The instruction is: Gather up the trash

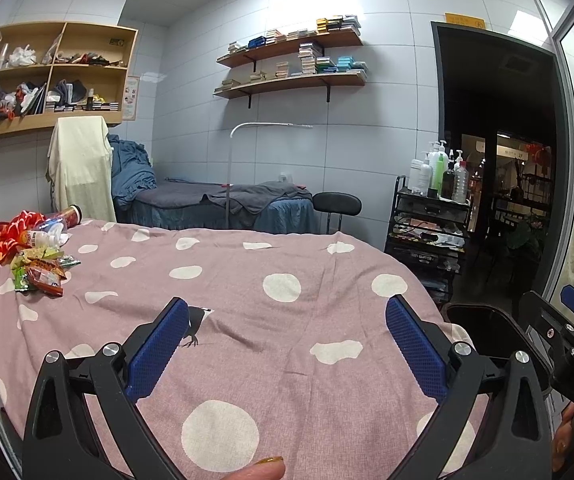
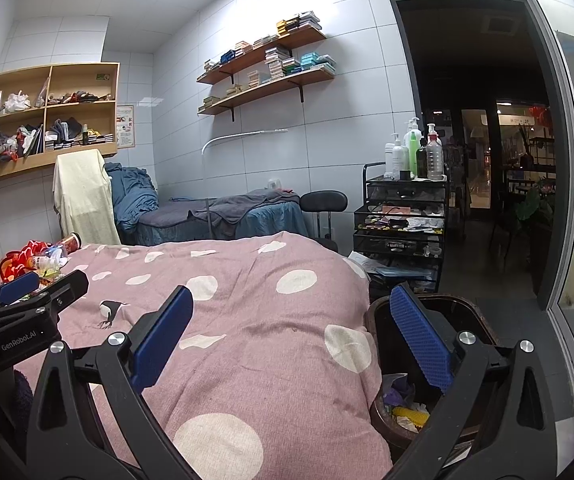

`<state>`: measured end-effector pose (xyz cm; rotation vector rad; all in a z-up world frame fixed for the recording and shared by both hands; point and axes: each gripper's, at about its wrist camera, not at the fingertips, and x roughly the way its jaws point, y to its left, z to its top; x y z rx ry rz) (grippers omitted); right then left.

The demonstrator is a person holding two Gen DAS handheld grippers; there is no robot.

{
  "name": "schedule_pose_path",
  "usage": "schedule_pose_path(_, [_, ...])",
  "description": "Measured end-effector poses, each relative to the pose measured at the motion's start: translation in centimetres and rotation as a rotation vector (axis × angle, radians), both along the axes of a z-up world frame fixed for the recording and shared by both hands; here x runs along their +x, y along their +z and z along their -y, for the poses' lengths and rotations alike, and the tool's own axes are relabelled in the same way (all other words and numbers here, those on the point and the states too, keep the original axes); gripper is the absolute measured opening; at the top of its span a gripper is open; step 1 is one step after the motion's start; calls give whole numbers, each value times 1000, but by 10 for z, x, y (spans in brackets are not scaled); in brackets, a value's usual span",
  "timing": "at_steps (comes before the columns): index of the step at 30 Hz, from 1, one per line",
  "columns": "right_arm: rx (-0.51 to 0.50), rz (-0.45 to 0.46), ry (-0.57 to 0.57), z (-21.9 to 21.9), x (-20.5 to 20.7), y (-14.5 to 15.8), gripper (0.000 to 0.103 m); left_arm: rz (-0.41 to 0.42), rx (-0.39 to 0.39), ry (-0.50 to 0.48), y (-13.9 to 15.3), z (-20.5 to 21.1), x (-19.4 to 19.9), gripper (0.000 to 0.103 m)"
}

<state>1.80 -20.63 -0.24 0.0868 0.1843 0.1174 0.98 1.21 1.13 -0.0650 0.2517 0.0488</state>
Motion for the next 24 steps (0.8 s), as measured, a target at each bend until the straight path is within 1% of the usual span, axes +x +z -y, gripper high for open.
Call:
schedule_pose_path(18, [2,-9,0,1,2,-5,98,-1,12,-9,0,1,2,98])
schedule_pose_path(24, [2,-11,-1,1,3,-6,98,-2,3,-15,-1,0,3,98])
